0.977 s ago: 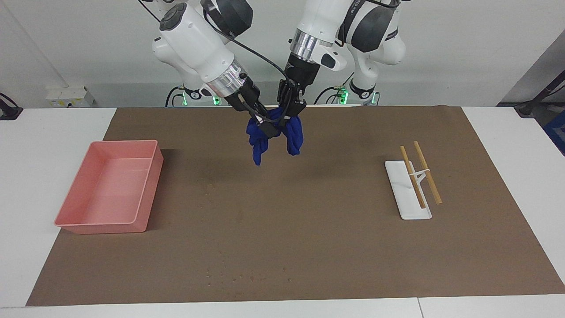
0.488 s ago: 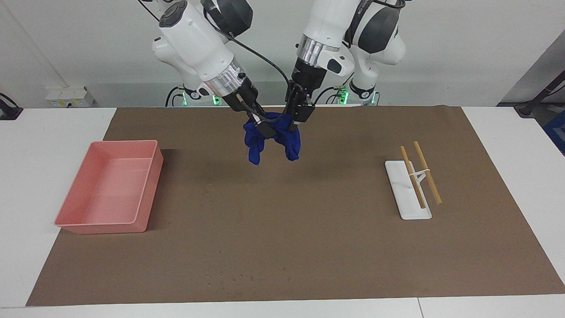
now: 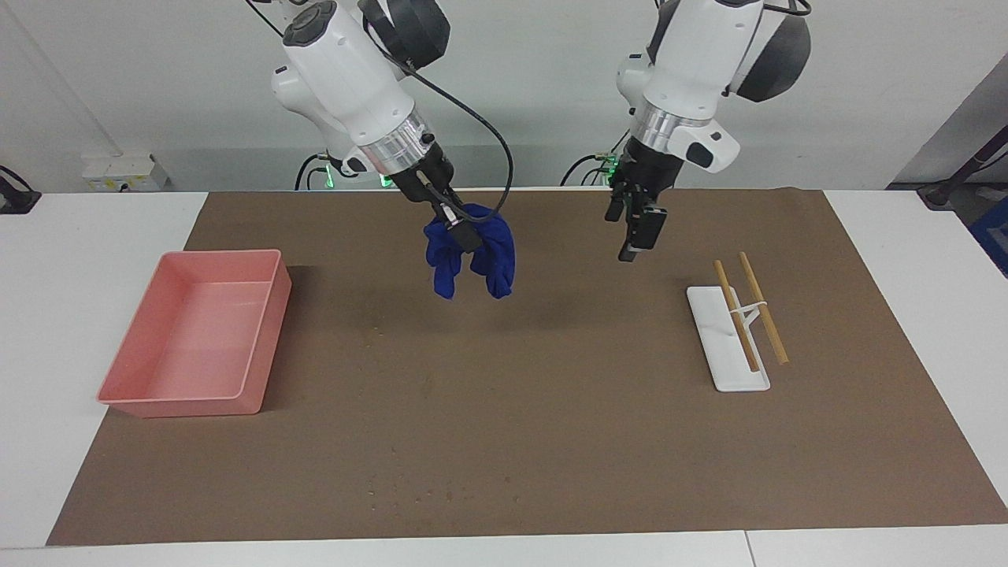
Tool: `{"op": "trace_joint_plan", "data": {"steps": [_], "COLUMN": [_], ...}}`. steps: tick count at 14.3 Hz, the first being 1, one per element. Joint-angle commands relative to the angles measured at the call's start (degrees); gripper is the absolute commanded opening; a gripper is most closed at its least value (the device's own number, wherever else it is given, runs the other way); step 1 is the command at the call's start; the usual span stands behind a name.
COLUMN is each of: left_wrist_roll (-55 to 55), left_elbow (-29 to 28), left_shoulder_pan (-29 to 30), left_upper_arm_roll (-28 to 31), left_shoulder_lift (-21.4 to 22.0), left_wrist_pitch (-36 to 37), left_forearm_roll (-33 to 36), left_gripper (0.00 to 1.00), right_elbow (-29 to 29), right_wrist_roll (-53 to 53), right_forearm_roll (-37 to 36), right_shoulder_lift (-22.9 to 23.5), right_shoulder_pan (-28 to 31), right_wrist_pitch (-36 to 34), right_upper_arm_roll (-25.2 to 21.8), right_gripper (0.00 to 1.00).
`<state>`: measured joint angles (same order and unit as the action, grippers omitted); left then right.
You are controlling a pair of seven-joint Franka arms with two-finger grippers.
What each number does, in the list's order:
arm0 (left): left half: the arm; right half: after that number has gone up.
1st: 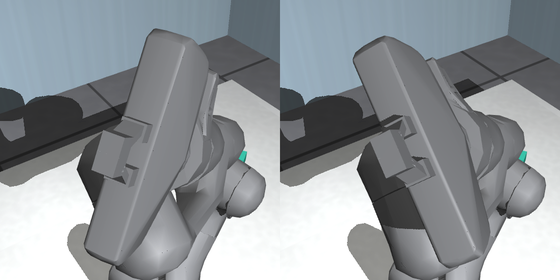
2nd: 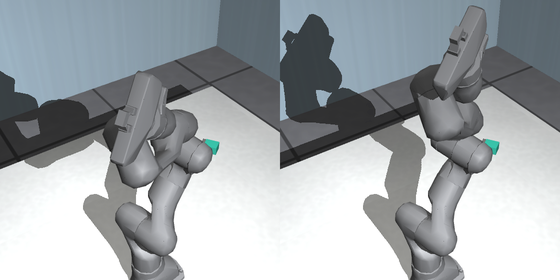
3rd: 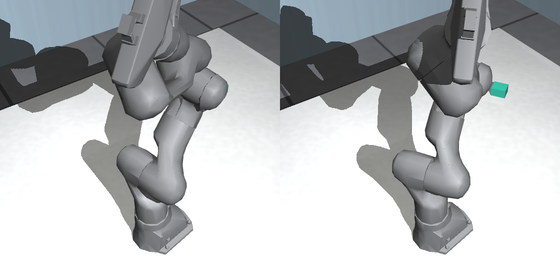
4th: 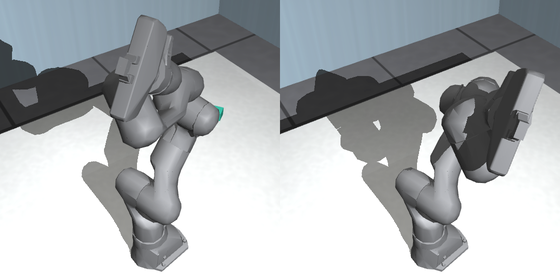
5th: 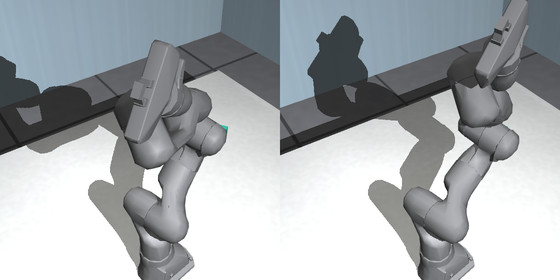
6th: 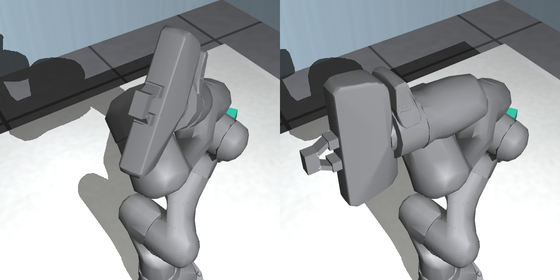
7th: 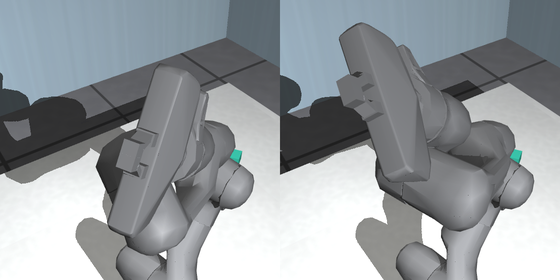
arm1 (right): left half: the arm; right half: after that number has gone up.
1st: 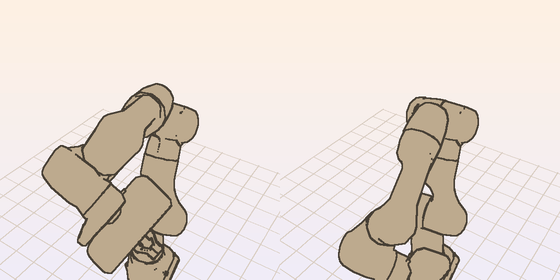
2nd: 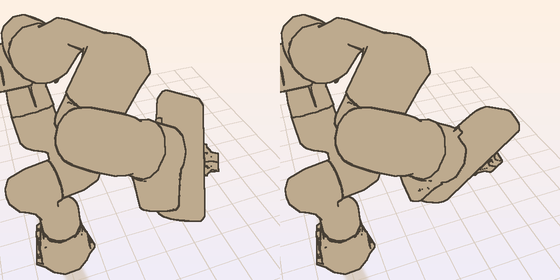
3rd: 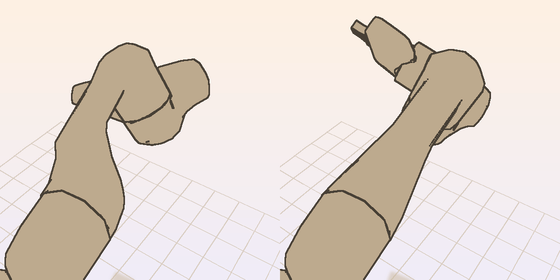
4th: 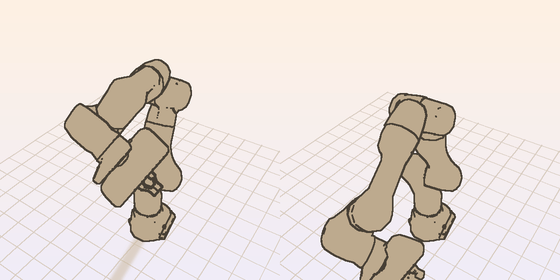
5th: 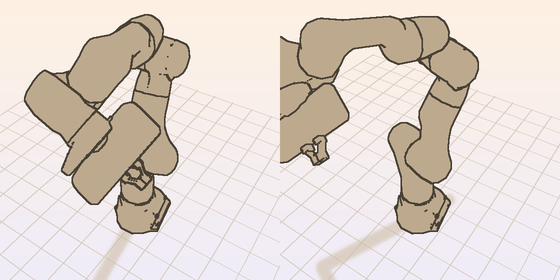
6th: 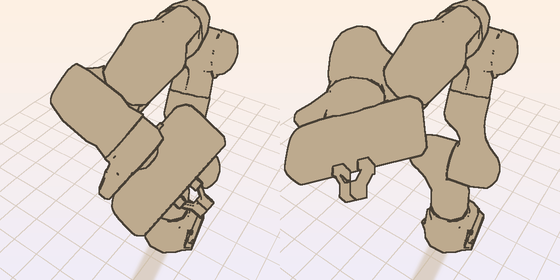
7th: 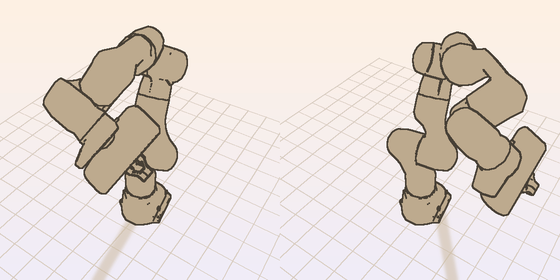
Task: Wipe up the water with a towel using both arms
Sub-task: 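Pull the towel away with the right gripper while the left gripper retracts, then wipe the towel across the water droplets with the right gripper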
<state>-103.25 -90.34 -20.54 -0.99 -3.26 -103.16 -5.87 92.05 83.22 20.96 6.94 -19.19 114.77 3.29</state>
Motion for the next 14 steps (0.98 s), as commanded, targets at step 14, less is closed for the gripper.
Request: {"op": "trace_joint_plan", "data": {"steps": [14], "left_wrist_roll": [73.78], "left_elbow": [-3.18], "left_shoulder_pan": [17.11], "left_upper_arm_roll": [-0.15], "left_shoulder_lift": [3.88], "left_wrist_pitch": [11.31], "left_forearm_roll": [5.87], "left_gripper": [1.00], "right_elbow": [10.78], "right_wrist_roll": [-43.23], "right_forearm_roll": [-15.07], "right_shoulder_lift": [13.36], "right_shoulder_pan": [16.82], "right_wrist_pitch": [25.23], "right_upper_arm_roll": [0.22], "right_gripper": [0.00]}}
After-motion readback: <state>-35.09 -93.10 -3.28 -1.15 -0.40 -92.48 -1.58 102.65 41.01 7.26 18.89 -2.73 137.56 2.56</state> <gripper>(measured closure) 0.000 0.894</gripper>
